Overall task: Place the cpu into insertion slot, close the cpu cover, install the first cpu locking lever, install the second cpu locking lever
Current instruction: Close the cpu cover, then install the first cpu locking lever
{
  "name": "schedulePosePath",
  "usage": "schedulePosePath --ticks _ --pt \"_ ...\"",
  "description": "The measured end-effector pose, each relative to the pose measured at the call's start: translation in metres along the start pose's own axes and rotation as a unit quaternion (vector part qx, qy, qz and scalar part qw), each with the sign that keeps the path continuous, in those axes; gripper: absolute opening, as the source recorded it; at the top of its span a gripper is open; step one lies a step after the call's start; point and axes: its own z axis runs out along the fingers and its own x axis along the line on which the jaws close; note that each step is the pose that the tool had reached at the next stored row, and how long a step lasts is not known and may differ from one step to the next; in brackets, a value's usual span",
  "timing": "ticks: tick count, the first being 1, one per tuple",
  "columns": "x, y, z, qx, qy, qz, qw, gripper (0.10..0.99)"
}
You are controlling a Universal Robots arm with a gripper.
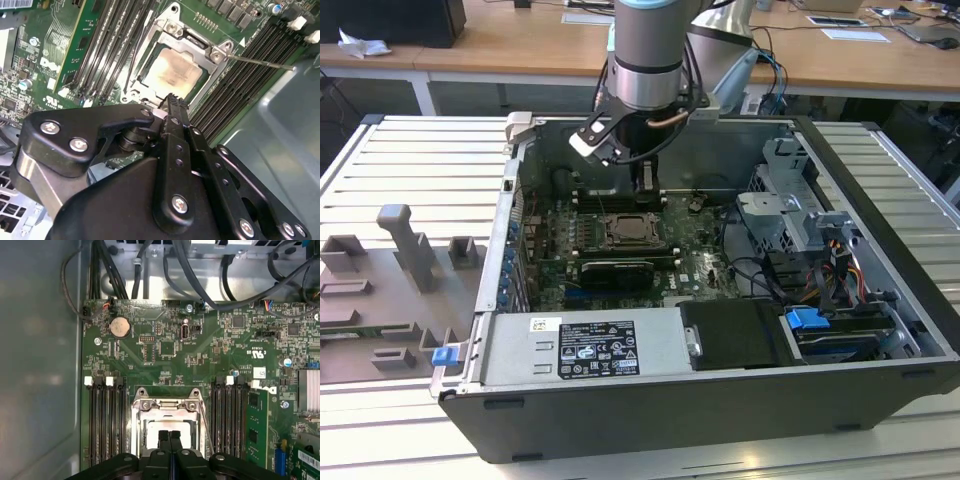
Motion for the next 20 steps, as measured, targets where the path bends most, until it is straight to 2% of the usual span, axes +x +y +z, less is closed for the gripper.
schedulePosePath --ticks 13,20 --pt "0.0000 -0.0110 0.0006 0.0000 0.0000 0.000 1.0000 0.106" --pt "0.0000 -0.0111 -0.0027 0.0000 -0.0001 0.000 1.0000 0.106"
